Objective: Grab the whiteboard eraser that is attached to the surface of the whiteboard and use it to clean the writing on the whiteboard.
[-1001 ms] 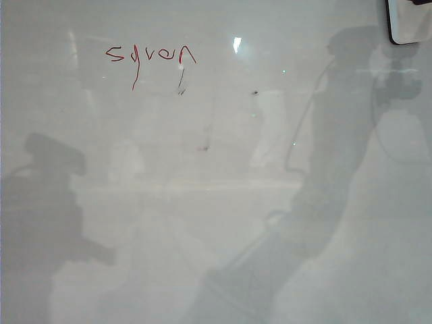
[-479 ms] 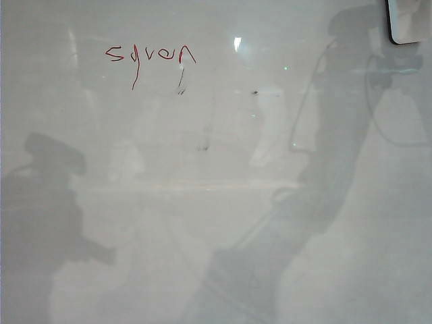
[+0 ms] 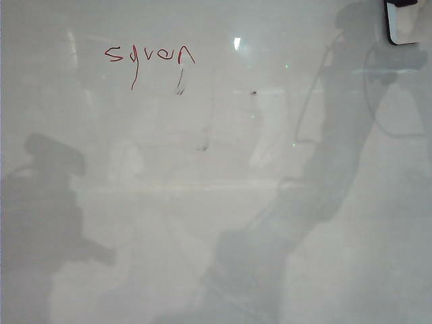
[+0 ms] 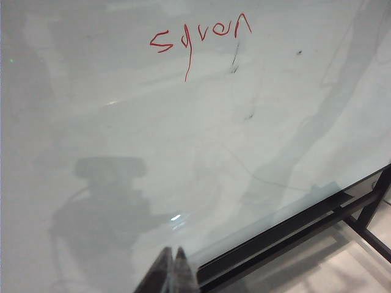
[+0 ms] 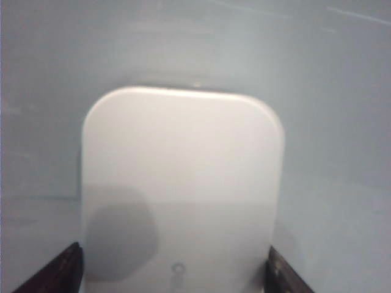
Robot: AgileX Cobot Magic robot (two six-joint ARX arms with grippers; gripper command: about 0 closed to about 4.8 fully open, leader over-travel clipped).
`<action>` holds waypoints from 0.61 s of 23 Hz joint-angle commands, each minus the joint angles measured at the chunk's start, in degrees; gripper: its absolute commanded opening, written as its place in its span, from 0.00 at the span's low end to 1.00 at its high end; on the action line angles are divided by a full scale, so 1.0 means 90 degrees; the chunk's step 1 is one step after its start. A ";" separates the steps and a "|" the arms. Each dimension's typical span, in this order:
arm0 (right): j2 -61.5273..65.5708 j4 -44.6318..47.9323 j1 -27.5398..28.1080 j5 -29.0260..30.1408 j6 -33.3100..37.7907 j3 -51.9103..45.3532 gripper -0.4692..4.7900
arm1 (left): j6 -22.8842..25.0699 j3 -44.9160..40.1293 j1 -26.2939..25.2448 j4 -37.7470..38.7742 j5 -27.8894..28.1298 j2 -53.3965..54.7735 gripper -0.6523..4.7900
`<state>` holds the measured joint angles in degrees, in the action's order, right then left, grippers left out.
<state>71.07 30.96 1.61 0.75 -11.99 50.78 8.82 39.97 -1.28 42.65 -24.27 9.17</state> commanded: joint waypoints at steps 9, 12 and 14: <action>-0.0058 -0.0658 -0.0112 0.0053 0.0027 0.0233 0.44 | 0.0019 0.0027 0.0000 -0.0075 -0.0019 0.0000 0.12; -0.0512 -0.1588 -0.0731 -0.0066 -0.0206 0.0272 0.38 | 0.0022 0.0027 0.0000 -0.0075 -0.0019 0.0000 0.12; -0.0661 -0.2028 -0.1280 -0.0495 -0.0617 0.0406 0.37 | 0.0019 0.0027 0.0000 -0.0075 -0.0022 0.0000 0.12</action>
<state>66.00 14.61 -6.90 -0.30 -13.93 52.90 8.82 39.97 -1.28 42.63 -24.25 9.17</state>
